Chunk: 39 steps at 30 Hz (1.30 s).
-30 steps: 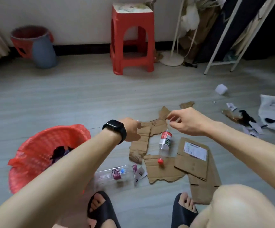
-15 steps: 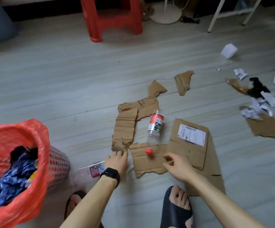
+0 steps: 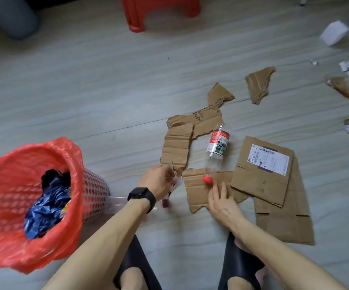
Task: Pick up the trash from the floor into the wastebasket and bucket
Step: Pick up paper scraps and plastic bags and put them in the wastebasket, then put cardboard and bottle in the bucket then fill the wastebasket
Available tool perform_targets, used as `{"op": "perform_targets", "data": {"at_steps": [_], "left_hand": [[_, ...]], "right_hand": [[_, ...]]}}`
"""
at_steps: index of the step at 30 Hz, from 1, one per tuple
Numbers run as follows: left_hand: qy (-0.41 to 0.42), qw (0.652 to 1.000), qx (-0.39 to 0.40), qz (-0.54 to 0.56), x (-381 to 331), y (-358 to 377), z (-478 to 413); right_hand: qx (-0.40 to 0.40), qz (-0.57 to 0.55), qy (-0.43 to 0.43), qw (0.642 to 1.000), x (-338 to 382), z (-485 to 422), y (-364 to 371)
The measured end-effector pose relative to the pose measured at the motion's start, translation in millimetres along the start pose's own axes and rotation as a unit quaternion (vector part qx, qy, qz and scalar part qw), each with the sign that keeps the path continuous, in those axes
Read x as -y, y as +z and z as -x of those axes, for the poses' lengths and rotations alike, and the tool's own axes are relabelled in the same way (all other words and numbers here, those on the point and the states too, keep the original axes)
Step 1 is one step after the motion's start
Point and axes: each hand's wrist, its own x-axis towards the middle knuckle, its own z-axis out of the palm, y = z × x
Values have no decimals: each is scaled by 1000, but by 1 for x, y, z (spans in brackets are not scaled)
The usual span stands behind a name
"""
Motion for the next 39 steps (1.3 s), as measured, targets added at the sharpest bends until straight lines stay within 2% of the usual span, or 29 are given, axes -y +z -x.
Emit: {"op": "perform_targets", "data": {"at_steps": [2, 4, 5, 8, 10, 14, 16, 21, 25, 28, 31, 34, 36, 39], "left_hand": [[3, 1000, -24, 10, 6, -19, 4], [10, 998, -60, 8, 11, -39, 8], [14, 997, -79, 2, 14, -52, 12], [12, 992, -123, -6, 23, -91, 21], [7, 990, -140, -4, 30, -114, 26], [-6, 987, -155, -29, 38, -160, 44], [-9, 987, -152, -56, 46, -187, 53], [-106, 984, -122, -75, 88, -237, 83], [-156, 977, -116, -81, 123, -230, 102], [-150, 980, -97, -87, 142, -205, 105], [-141, 962, -208, -108, 137, -180, 98], [-49, 947, -297, -115, 101, -163, 87], [26, 950, -289, -116, 76, -144, 78], [60, 972, -192, -120, 49, -101, 62]], "right_hand": [[-22, 21, -40, 999, 5, -11, 7], [-112, 60, -90, 988, 11, -12, 2], [-128, 72, -109, 983, 15, -9, -10], [-109, 31, -148, 982, 26, 7, -47], [-60, 16, -154, 986, 26, 19, -66], [-27, -9, -74, 997, 15, 24, -67], [20, -28, -49, 998, 17, 27, -69], [104, 0, -38, 994, 43, 14, -72], [97, 63, -80, 990, 51, 5, -83], [61, 104, -108, 987, 56, -1, -87], [47, 132, -115, 983, 61, 2, -88], [47, 131, -116, 983, 60, -1, -86], [35, 126, -114, 985, 58, -3, -80], [19, 123, -122, 985, 55, -4, -74]]}}
